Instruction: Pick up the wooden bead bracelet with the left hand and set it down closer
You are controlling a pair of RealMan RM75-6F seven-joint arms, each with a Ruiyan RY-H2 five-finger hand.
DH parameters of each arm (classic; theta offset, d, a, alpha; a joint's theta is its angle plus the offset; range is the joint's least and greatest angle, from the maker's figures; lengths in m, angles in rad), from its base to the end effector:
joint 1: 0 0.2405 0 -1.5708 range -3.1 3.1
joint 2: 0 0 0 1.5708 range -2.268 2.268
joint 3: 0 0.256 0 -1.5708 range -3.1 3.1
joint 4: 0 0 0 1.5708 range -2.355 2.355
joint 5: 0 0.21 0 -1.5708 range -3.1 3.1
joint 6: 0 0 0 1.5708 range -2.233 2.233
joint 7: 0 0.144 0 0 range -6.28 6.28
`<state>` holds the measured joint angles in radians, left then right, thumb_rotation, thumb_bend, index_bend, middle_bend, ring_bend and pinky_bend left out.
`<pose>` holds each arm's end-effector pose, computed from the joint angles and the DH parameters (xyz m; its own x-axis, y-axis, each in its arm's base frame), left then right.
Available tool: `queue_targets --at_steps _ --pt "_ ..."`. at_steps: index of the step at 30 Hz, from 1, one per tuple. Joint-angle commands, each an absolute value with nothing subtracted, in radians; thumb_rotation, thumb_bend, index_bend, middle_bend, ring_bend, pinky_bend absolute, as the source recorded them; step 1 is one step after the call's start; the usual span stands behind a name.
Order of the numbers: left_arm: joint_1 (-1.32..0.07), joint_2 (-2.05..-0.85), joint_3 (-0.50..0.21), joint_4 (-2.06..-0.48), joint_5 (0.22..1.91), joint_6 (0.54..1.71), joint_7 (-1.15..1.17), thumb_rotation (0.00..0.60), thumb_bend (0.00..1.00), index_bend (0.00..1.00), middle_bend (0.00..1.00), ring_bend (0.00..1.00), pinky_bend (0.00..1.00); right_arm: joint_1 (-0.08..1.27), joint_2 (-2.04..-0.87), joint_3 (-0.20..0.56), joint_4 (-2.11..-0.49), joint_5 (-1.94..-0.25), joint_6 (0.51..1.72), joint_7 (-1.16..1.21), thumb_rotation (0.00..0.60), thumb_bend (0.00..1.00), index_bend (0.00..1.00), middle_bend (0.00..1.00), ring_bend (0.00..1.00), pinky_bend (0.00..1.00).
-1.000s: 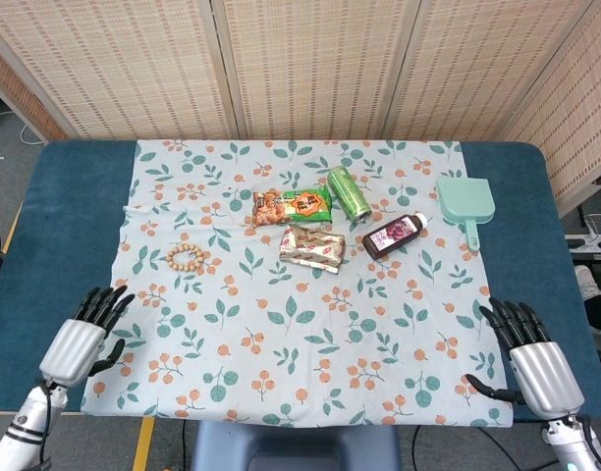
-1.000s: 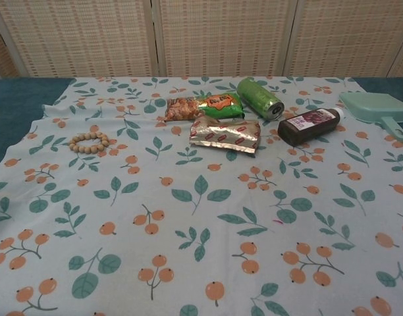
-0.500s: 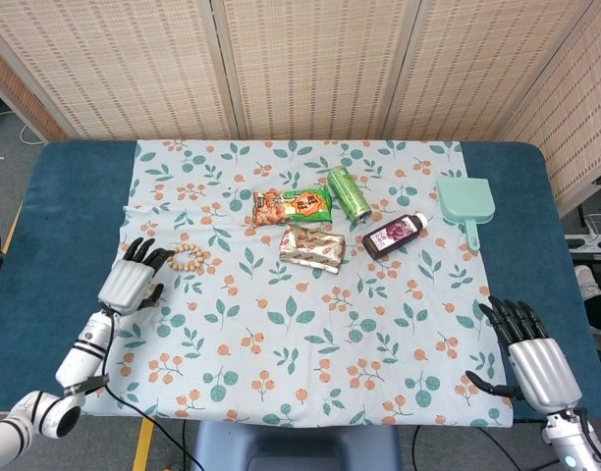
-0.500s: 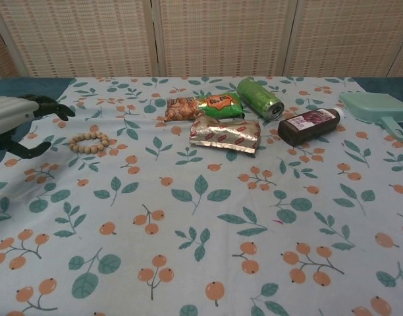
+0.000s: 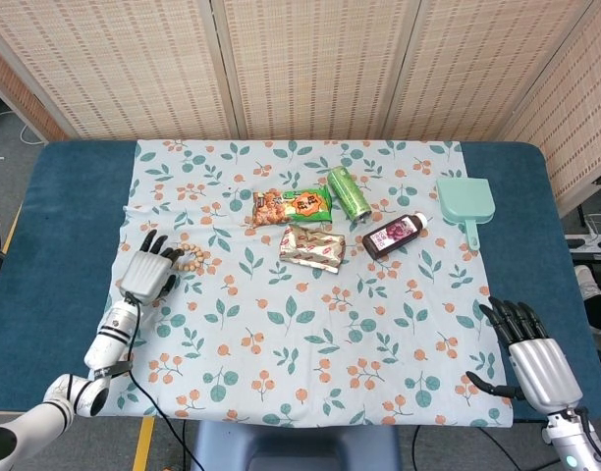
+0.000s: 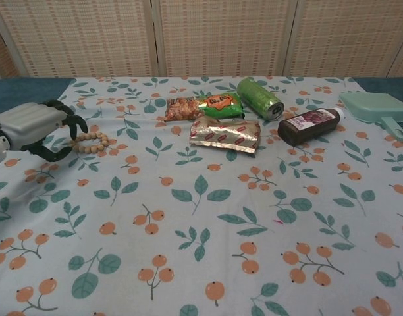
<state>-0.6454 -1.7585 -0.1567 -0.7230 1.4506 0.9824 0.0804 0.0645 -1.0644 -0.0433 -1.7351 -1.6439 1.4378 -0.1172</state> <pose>-0.2674 0.3838 -0.0071 0.6841 0.0707 0.7260 0.7108 -0.2878 -0.6418 -0.2846 -0.1512 0.1401 0.4559 -0.1365 0.8795 -0.8876 -0.1434 0.4378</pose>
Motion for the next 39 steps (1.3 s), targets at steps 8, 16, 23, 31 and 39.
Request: queue_targets --at_steps 8,16,23,31,39 --pt "-0.682 -1.848 -0.093 -0.539 1.496 0.997 0.174 0.600 0.48 0.35 0.39 0.12 0.00 0.069 -1.056 -0.048 -1.743 -1.638 1.423 -0.109 0.321 0.15 0.00 0.00 0.00 0.00" --pt "-0.690 -1.887 -0.068 -0.453 1.502 0.976 0.160 0.600 0.49 0.40 0.40 0.13 0.00 0.068 -1.052 -0.051 -1.746 -1.641 1.425 -0.104 0.321 0.15 0.00 0.00 0.00 0.00" --pt "-0.697 -1.906 -0.061 -0.416 1.502 0.962 0.150 0.600 0.49 0.40 0.41 0.13 0.00 0.068 -1.049 -0.054 -1.749 -1.643 1.422 -0.102 0.322 0.15 0.00 0.00 0.00 0.00" --pt "-0.715 -1.925 -0.066 -0.379 1.475 0.876 0.178 0.600 0.49 0.42 0.44 0.16 0.00 0.069 -1.043 -0.057 -1.753 -1.646 1.420 -0.093 0.321 0.15 0.00 0.00 0.00 0.00" --pt "-0.745 -1.876 -0.093 -0.464 1.434 0.814 0.243 0.600 0.49 0.42 0.45 0.18 0.00 0.067 -1.039 -0.060 -1.754 -1.653 1.426 -0.084 0.321 0.15 0.00 0.00 0.00 0.00"
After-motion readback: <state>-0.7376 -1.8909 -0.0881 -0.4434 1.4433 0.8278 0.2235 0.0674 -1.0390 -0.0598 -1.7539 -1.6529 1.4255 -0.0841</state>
